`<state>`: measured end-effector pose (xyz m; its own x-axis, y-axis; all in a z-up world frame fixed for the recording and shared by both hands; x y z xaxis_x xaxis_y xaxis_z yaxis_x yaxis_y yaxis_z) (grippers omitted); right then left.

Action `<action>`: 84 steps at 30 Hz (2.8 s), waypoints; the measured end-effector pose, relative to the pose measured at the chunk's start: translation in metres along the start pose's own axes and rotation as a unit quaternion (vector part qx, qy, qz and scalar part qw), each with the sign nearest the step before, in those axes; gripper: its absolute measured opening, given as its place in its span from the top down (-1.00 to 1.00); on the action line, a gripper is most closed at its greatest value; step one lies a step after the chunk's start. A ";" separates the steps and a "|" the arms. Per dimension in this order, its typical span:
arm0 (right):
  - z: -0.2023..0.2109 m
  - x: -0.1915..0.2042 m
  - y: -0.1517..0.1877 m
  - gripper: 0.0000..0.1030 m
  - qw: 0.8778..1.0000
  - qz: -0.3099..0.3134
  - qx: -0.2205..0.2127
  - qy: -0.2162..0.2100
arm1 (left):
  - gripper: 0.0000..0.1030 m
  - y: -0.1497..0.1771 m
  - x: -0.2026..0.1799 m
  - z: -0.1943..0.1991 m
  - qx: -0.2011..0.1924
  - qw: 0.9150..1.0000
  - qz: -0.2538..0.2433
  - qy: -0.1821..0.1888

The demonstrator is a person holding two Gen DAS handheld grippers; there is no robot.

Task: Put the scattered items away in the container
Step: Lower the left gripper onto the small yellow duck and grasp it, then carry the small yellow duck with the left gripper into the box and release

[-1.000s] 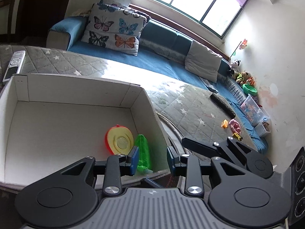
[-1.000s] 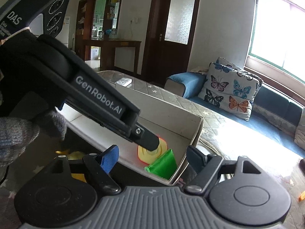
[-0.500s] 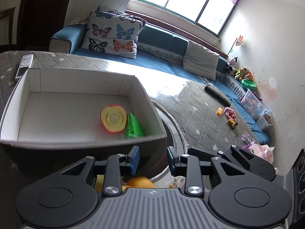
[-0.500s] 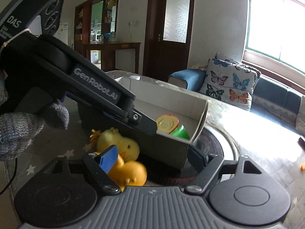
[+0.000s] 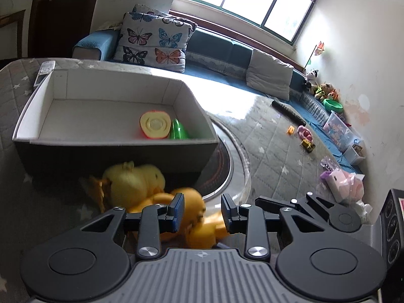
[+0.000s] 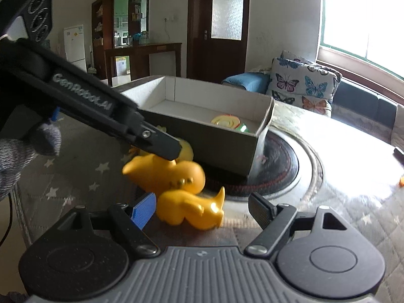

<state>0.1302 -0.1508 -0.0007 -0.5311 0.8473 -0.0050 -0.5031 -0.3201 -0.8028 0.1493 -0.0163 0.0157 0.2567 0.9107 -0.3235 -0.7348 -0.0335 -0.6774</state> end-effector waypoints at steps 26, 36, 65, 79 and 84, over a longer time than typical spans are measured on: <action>-0.033 0.018 0.017 -0.62 0.999 0.028 0.030 -0.004 | 0.34 0.036 0.011 -0.011 0.035 0.998 0.050 0.008; -0.036 0.021 0.016 -0.40 0.999 0.026 0.029 0.006 | 0.33 0.036 0.013 -0.020 0.040 0.997 0.058 0.014; -0.028 0.021 0.014 -0.37 0.999 0.025 0.013 0.020 | 0.30 0.035 0.004 -0.033 0.047 0.998 0.031 0.016; -0.023 0.025 -0.065 -0.37 0.995 0.076 -0.057 0.030 | 0.30 -0.032 0.015 0.005 -0.038 0.999 0.010 -0.004; -0.050 0.023 -0.094 -0.37 0.995 0.077 -0.060 0.023 | 0.30 -0.060 0.037 -0.003 -0.044 0.999 0.010 -0.022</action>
<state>0.1994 -0.0800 0.0442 -0.5628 0.8114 -0.1578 -0.3326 -0.3971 -0.8554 0.2046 0.0178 0.0419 0.2138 0.9266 -0.3093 -0.6806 -0.0859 -0.7276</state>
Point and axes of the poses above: each gripper's, at about its wrist camera, not at the fingertips, and z roughly against the way its jaws point, x to its left, y to its underside, the point moved 6 cm from there along -z, roughly the way its jaws point, and after that the axes turned 1 degree about -z, right-handed, at the moved point
